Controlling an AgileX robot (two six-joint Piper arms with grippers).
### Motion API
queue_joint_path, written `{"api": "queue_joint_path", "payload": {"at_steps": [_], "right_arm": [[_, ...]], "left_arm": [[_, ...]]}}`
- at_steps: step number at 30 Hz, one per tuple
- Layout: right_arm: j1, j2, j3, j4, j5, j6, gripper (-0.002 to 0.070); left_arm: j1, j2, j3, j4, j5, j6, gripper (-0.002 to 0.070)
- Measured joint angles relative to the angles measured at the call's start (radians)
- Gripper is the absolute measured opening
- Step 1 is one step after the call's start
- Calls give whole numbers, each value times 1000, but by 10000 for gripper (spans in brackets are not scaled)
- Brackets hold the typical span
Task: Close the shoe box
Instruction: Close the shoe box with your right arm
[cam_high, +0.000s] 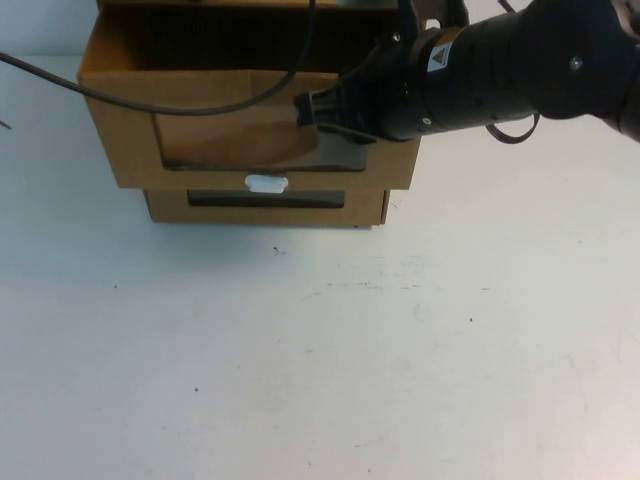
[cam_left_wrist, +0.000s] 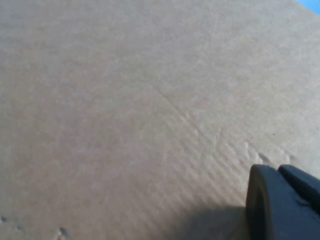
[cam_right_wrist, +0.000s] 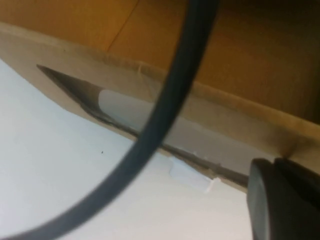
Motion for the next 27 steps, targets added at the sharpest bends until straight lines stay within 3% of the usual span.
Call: {"api": "queue_joint_path", "payload": {"at_steps": [19, 27], "right_arm": [[-53, 7, 0, 11, -191, -4, -13], [-66, -11, -1, 166, -86, -144, -13]], "left_arm": [[10, 0, 0, -5, 6, 0, -2], [10, 0, 0, -5, 6, 0, -2]]}}
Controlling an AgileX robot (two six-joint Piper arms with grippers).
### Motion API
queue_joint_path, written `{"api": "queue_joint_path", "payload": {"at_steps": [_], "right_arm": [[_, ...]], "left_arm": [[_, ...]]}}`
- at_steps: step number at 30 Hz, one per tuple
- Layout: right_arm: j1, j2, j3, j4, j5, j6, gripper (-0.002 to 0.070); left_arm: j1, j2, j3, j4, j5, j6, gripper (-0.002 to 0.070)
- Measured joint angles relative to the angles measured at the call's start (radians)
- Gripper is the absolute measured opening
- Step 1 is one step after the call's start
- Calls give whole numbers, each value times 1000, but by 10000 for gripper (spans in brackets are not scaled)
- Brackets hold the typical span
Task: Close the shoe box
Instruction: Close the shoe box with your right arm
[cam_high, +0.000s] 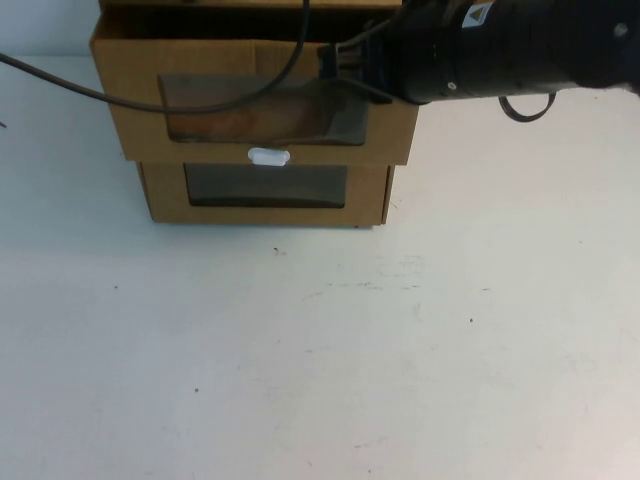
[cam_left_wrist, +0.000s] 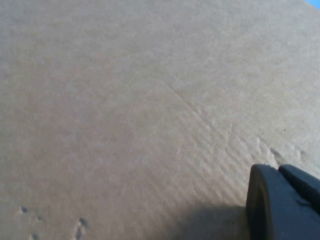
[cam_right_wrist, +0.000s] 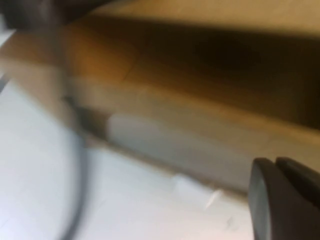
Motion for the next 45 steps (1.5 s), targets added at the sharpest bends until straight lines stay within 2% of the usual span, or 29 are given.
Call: {"api": "queue_joint_path", "payload": {"at_steps": [3, 8, 24, 35, 45], "right_arm": [[0, -31, 0, 73, 56, -67, -13], [0, -31, -2, 98, 67, -91, -13], [-2, 65, -6, 104, -69, -97, -13], [-5, 176, -158, 102, -67, -99, -13], [-3, 213, -178, 52, -134, -99, -13]], "left_arm": [[0, 0, 0, 0, 2, 0, -2], [0, 0, 0, 0, 2, -2, -2], [0, 0, 0, 0, 2, -2, -2], [0, 0, 0, -1, 2, -2, -2], [0, 0, 0, -3, 6, -2, -2]]}}
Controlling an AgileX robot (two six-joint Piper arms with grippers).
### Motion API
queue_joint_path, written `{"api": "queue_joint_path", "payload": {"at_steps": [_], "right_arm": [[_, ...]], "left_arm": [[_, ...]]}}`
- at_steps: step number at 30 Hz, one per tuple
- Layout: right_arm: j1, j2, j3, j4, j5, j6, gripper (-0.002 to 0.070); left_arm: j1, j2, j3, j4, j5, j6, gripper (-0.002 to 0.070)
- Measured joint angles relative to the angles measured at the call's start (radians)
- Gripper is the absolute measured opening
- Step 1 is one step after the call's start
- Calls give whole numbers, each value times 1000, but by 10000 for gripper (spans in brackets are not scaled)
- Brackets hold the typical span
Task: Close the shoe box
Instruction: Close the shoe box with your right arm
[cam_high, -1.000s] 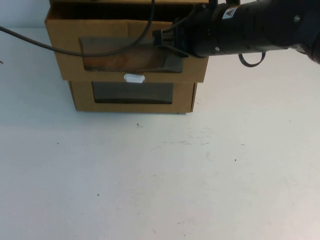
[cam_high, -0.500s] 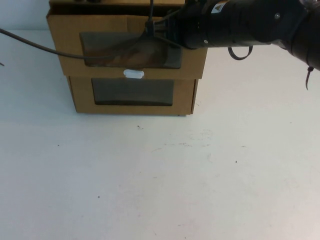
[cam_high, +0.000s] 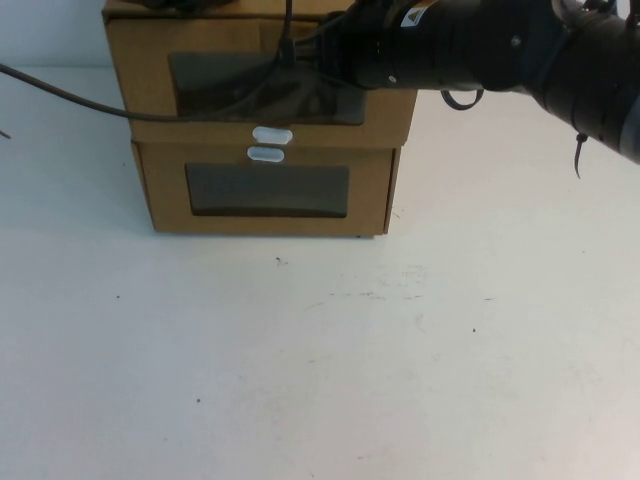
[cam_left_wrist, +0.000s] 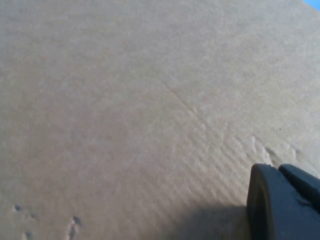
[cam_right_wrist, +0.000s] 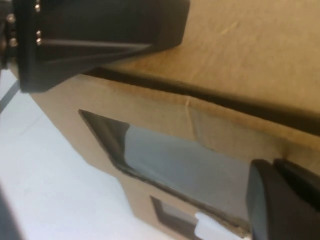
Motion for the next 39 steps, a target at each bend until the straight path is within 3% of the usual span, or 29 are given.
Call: {"api": "queue_joint_path", "payload": {"at_steps": [18, 33, 39], "right_arm": [[-21, 40, -19, 4, -30, 0, -13], [-38, -236, -21, -7, 371, 0, -13], [-38, -359, -5, -119, 521, 95, -11]], "left_arm": [[0, 0, 0, -5, 0, -3, -2], [0, -185, -51, 28, 79, -4, -2], [0, -279, -12, 76, 143, -8, -2]]}}
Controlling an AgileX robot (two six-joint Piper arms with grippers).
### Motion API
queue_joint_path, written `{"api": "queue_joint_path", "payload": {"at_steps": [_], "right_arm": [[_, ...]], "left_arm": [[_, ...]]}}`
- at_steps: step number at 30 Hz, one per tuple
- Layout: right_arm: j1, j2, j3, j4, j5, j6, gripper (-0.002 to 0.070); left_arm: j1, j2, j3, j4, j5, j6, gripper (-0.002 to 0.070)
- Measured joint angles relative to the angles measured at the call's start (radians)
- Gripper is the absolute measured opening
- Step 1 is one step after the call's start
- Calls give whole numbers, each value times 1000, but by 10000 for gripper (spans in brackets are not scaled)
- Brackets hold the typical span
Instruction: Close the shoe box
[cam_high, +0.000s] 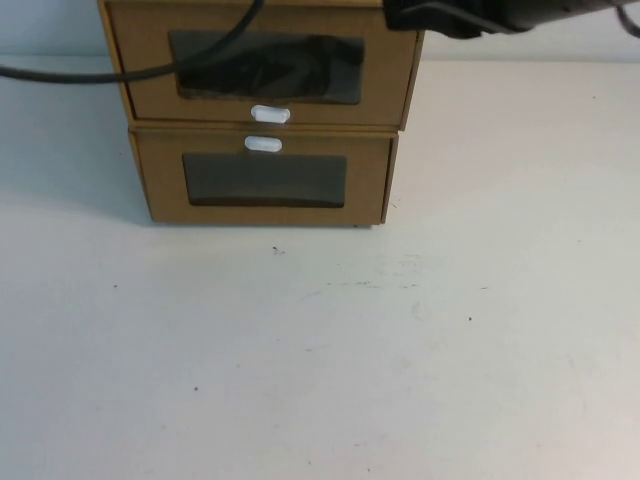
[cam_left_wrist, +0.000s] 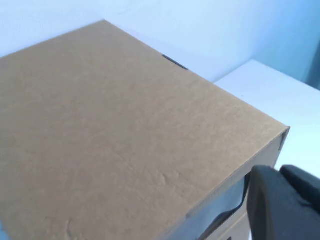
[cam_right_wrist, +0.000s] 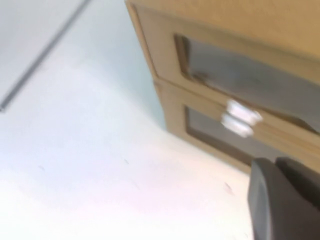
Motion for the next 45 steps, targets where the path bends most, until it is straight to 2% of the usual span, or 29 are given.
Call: {"api": "queue_joint_path", "payload": {"at_steps": [4, 13, 21, 27, 32, 37, 41, 45], "right_arm": [[0, -126, 107, -119, 36, 86, -11], [0, -632, 570, -298, 14, 264, -11], [0, -1101, 975, -319, -68, 343, -11], [0, -1334, 1223, -323, -254, 351, -11], [0, -1426, 1421, -323, -539, 350, -11], [0, -1433, 1601, -323, -797, 350, -11], [0, -1433, 1717, -323, -920, 350, -11], [0, -1433, 1758, -323, -936, 350, -11]], "left_arm": [[0, -141, 178, 20, -95, 0, -2], [0, -575, 763, -3, -418, 0, -2], [0, -924, 1218, -46, -647, 9, -2], [0, -1193, 1493, -56, -817, 11, -2], [0, -1321, 1646, -60, -848, 11, -2], [0, -1334, 1774, -62, -882, 11, -2], [0, -1334, 1874, -62, -927, 11, -2], [0, -1334, 1935, -69, -962, 11, -2]]}}
